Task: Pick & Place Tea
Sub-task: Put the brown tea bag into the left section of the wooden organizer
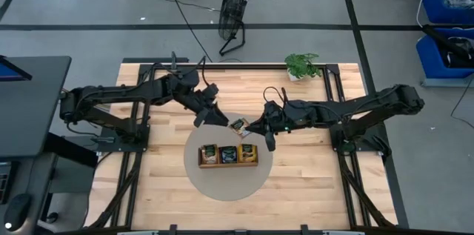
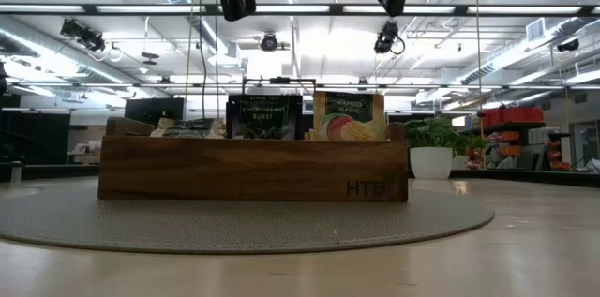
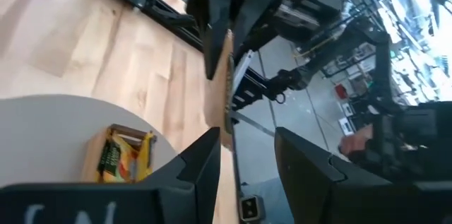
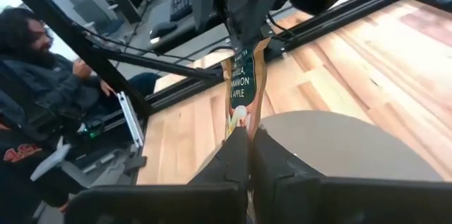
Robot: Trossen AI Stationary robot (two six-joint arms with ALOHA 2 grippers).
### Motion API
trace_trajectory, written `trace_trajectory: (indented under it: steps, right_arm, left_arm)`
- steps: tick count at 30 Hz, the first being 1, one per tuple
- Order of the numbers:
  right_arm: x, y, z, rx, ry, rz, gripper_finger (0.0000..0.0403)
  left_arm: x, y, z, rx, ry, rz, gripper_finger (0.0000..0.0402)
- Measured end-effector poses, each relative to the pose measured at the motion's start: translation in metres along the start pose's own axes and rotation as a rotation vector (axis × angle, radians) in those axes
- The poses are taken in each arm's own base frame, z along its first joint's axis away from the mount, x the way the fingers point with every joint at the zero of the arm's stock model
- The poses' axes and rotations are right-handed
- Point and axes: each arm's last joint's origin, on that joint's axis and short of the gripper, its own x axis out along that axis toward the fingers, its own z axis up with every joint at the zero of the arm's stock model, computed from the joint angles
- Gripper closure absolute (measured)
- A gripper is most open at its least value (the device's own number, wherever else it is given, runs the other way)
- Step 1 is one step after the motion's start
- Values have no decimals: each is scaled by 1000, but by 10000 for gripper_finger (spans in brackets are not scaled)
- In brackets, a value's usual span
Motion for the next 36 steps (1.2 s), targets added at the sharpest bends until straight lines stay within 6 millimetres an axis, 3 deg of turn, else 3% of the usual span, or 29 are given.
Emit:
trace_trajectory:
  steps: [17,20,25,30,36]
  right_arm:
    - [0,-11,13,42,-83,-14,403]
    - [0,-13,14,47,-85,-17,403]
    - [0,-15,15,50,-83,-8,403]
    - [0,-15,16,50,-87,-6,394]
    - [-5,-13,18,40,-73,27,334]
  left_arm:
    - [3,7,2,33,-77,130,269]
    - [5,8,3,65,-79,126,295]
    - [5,5,7,120,-113,96,387]
    - [5,3,9,156,-130,87,398]
    - [2,6,1,120,-61,137,399]
